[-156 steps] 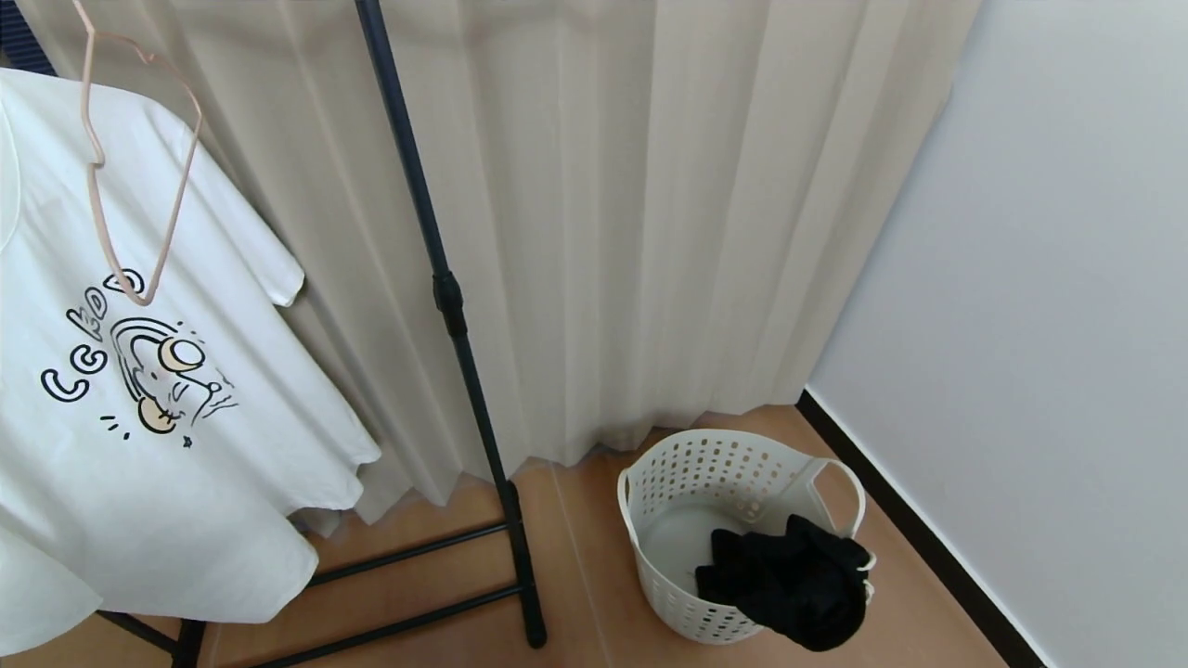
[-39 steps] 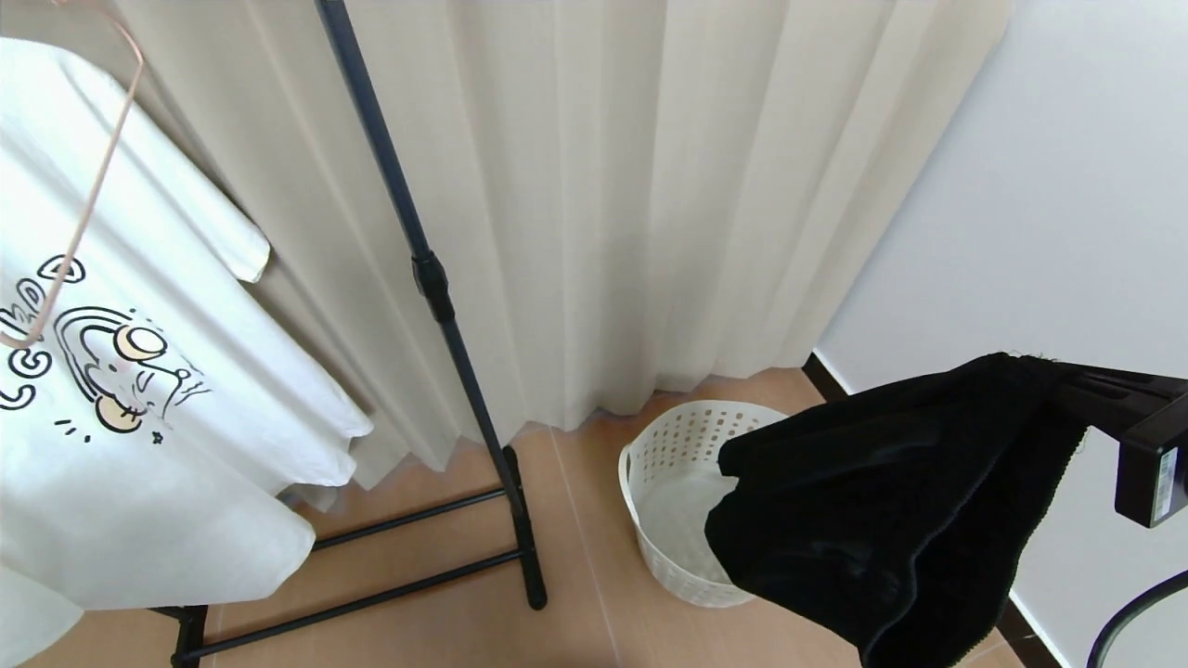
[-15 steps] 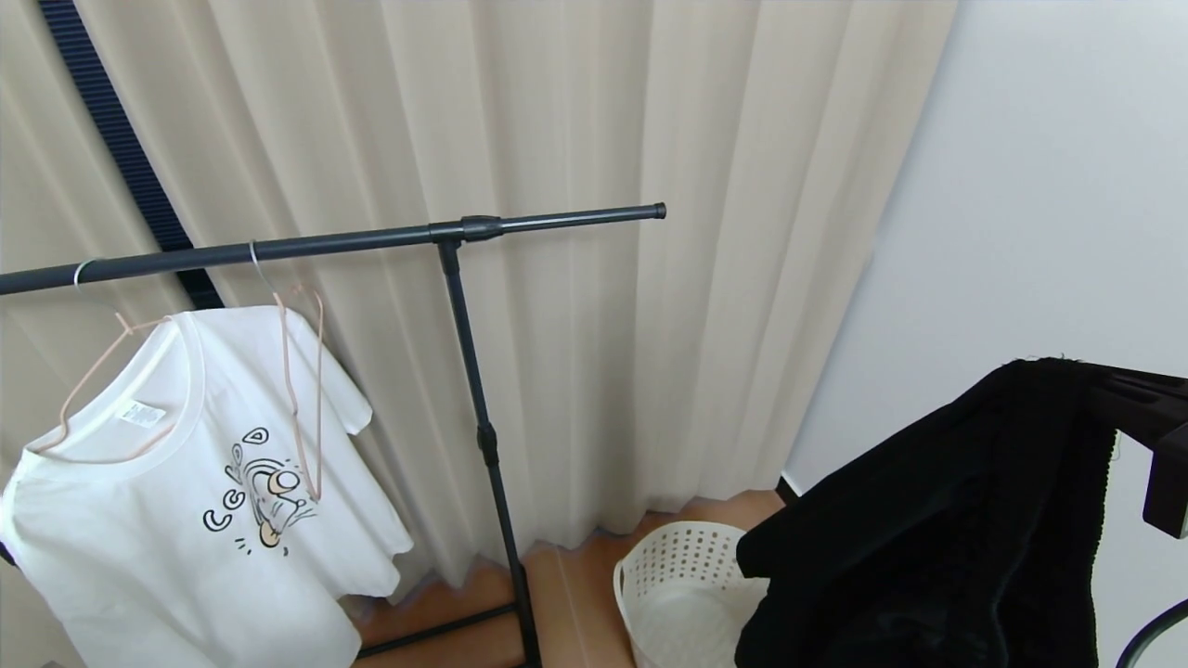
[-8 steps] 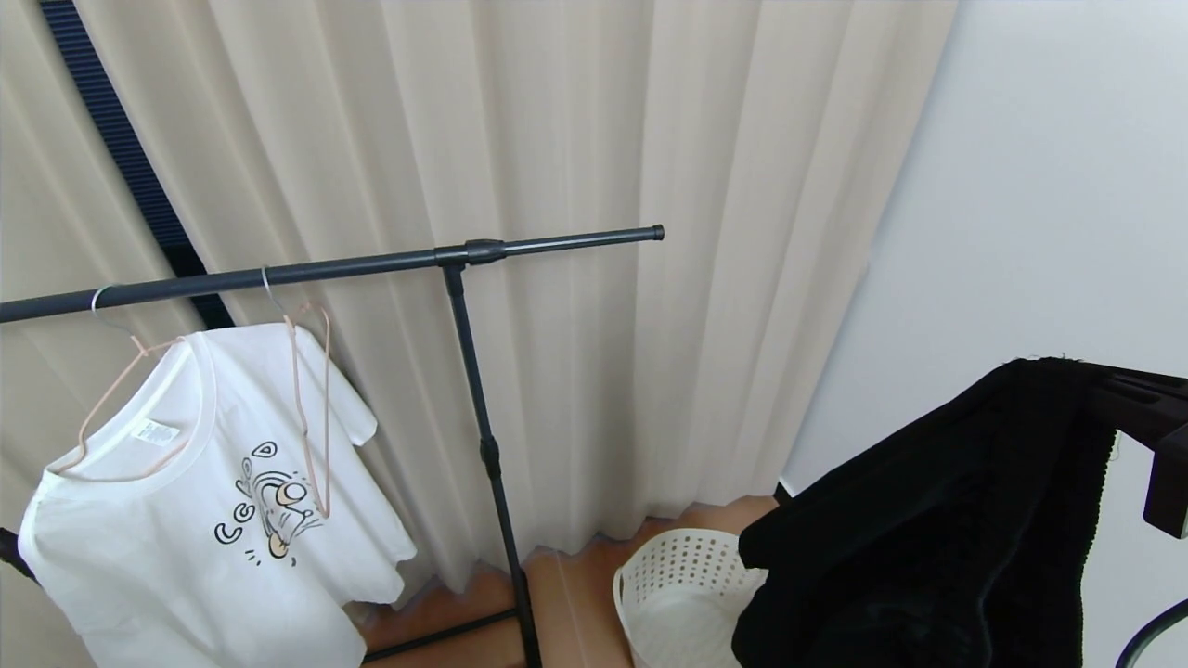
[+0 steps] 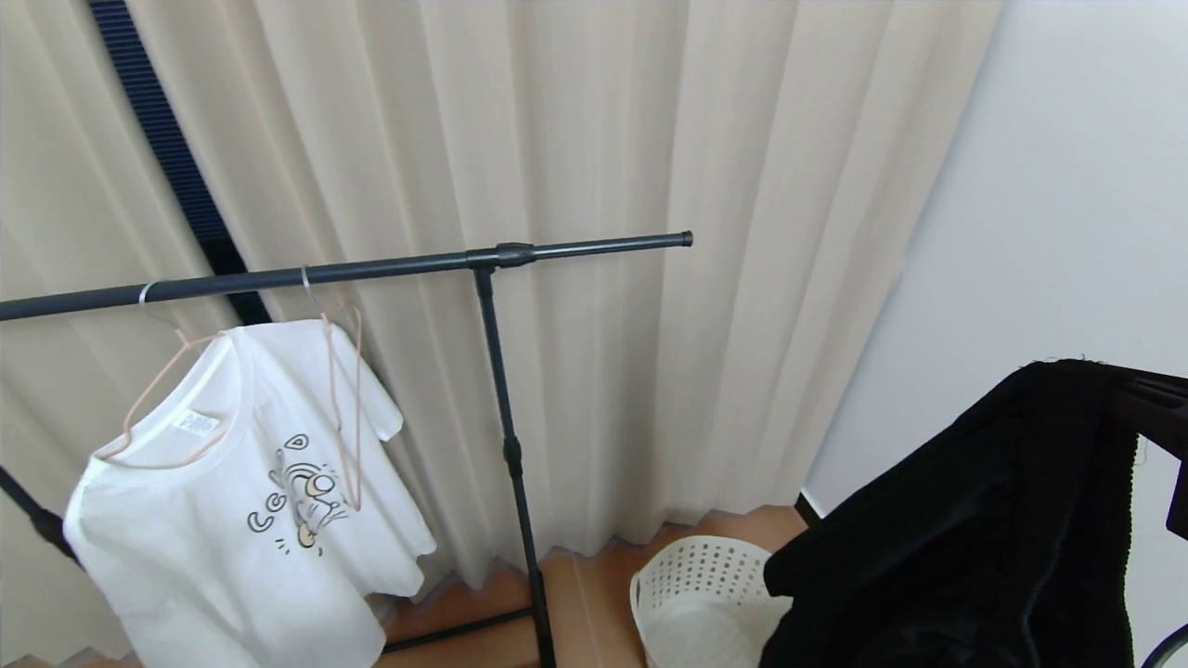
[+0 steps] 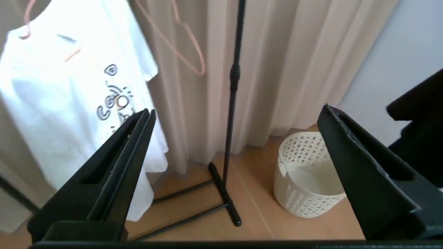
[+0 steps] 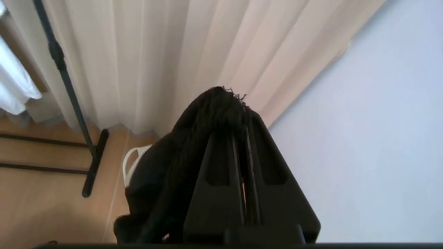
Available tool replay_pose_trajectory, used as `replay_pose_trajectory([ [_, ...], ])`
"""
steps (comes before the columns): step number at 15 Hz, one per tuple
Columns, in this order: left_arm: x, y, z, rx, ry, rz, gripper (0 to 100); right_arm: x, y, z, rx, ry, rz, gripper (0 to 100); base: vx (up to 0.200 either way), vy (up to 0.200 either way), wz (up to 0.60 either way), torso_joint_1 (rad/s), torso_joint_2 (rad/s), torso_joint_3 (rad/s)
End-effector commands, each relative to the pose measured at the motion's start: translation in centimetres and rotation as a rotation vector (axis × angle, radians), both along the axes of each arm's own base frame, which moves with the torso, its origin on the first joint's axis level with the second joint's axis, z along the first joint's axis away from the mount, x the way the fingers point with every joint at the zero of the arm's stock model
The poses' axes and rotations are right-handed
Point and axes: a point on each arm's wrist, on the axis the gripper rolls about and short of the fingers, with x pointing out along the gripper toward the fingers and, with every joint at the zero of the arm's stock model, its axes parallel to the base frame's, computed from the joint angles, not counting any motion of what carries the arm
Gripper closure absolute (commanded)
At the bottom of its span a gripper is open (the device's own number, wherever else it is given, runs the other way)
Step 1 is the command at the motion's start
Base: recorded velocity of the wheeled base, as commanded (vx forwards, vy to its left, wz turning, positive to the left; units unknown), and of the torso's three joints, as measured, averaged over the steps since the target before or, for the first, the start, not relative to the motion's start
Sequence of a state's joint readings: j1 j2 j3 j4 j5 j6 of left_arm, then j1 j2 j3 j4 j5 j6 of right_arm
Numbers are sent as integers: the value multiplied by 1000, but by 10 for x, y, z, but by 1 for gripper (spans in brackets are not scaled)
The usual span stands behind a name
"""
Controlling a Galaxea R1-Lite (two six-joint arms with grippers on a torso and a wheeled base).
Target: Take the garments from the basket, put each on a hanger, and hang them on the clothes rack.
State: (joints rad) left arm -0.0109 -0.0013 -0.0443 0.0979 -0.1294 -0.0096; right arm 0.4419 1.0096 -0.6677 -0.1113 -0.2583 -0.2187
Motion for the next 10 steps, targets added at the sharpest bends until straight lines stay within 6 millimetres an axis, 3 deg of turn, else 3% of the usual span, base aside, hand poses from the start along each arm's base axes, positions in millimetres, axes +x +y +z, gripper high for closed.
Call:
replay_pose_trajectory([
  [1, 0, 0, 0, 0, 3, -2, 0, -1, 0, 0, 0, -2, 1, 100, 0, 0, 600, 7, 2, 2],
  [3, 0, 0, 0, 0, 1, -2, 0, -1, 0, 0, 1, -3, 2, 100, 0, 0, 0, 0, 0, 0],
  [6, 0, 0, 0, -3, 2, -4, 0, -3, -1, 1, 5, -10, 2, 100, -200, 0, 0, 4, 1, -6],
  [10, 0, 0, 0, -3, 2, -2, 0, -4, -1, 2, 4, -13, 4, 100, 0, 200, 0, -5, 1, 2],
])
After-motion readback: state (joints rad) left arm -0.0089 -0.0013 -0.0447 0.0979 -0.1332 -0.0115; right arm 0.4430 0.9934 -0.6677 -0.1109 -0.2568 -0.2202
